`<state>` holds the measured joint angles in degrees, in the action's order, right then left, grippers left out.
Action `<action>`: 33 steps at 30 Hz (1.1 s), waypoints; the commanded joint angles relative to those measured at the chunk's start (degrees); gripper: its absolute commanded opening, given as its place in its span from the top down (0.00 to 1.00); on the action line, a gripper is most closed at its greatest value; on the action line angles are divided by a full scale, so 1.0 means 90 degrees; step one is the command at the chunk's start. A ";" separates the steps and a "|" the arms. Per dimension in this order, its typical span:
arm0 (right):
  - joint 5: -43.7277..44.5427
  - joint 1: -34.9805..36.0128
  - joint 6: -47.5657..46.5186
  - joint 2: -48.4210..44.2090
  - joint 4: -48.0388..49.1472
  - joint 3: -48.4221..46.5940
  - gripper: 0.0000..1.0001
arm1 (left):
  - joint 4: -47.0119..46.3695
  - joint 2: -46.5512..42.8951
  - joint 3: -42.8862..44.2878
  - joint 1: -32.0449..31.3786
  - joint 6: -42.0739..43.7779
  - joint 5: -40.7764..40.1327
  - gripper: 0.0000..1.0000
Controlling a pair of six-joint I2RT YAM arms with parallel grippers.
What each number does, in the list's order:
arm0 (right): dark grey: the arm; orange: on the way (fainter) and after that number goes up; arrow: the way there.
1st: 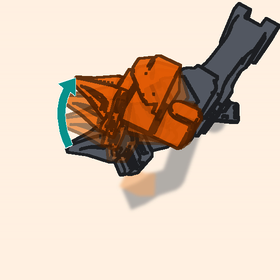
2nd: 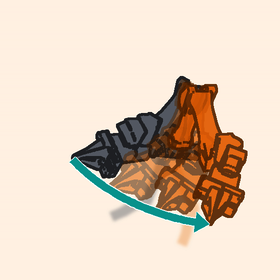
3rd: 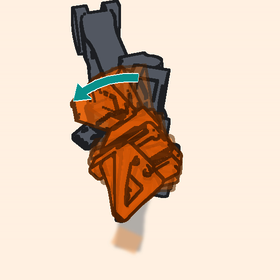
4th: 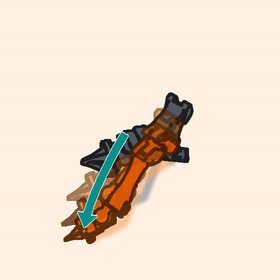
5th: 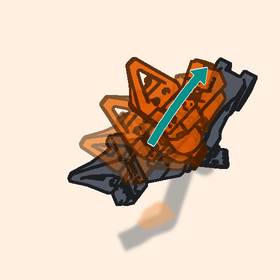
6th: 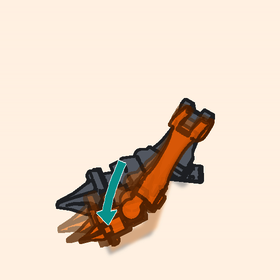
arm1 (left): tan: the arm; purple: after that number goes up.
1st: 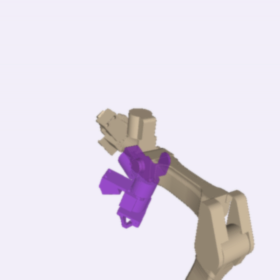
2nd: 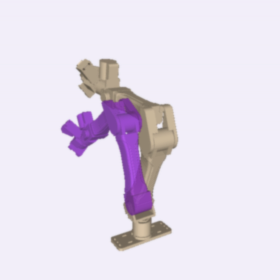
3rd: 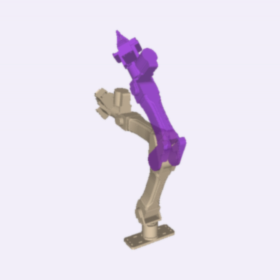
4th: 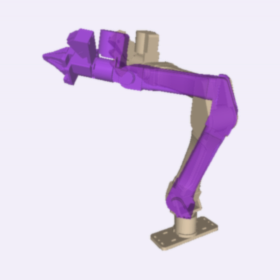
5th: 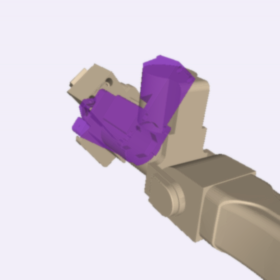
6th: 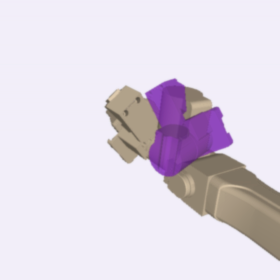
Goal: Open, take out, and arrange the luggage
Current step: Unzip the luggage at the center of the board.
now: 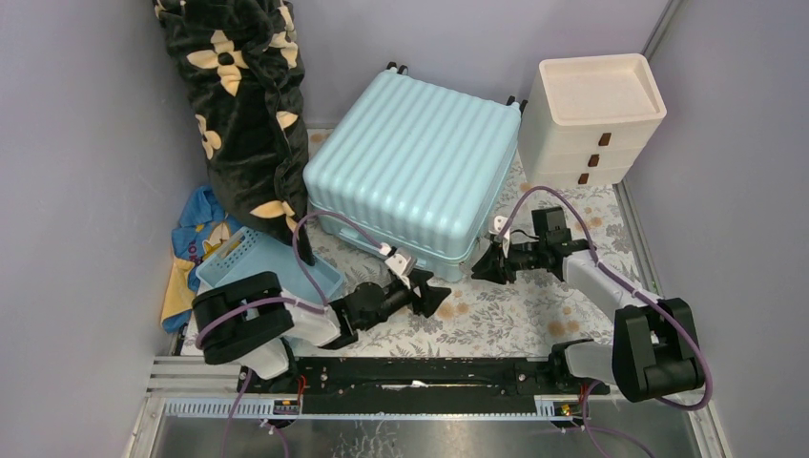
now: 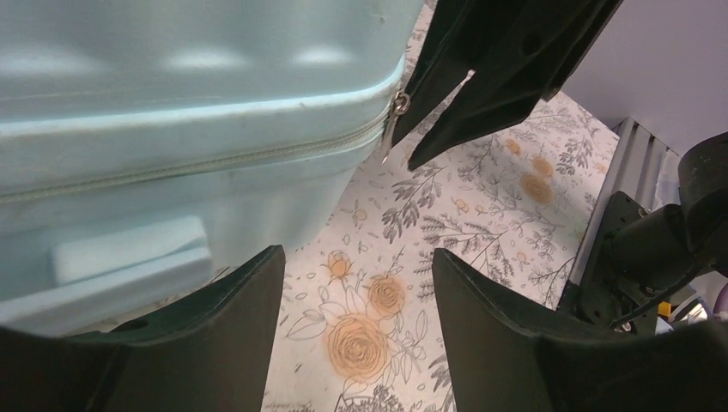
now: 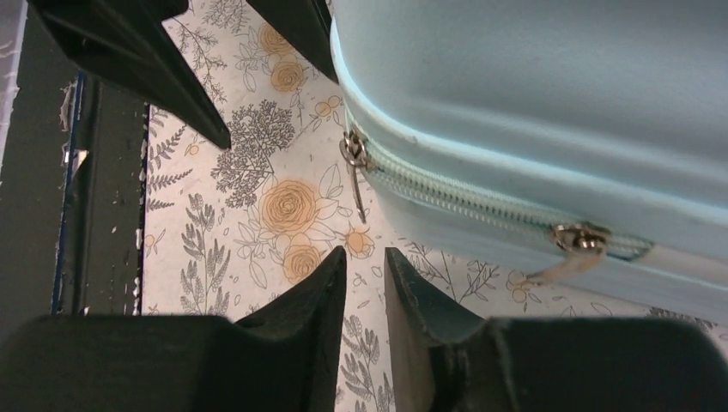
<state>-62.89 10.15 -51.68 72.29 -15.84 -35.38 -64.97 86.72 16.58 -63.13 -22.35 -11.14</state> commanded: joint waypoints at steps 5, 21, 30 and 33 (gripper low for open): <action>0.0262 0.0469 0.0821 0.0042 0.1317 0.0038 0.84 | -0.1783 0.0861 0.0413 0.0145 0.0098 0.0096 0.29; -0.0149 0.0853 0.0664 0.0151 0.1100 -0.0064 0.94 | -0.2512 0.1832 0.0812 0.0491 -0.0922 0.0700 0.31; -0.0306 0.0855 0.0698 0.0214 0.1028 -0.0112 0.94 | -0.2830 0.2121 0.0961 0.0734 -0.1708 0.0704 0.38; -0.0289 0.0863 0.0712 0.0229 0.1005 -0.0160 0.95 | -0.2888 0.2143 0.0985 0.0778 -0.1948 0.0753 0.40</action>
<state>-63.22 17.37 -45.15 74.11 -6.90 -34.65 -82.98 105.47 23.57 -58.46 -37.10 -1.19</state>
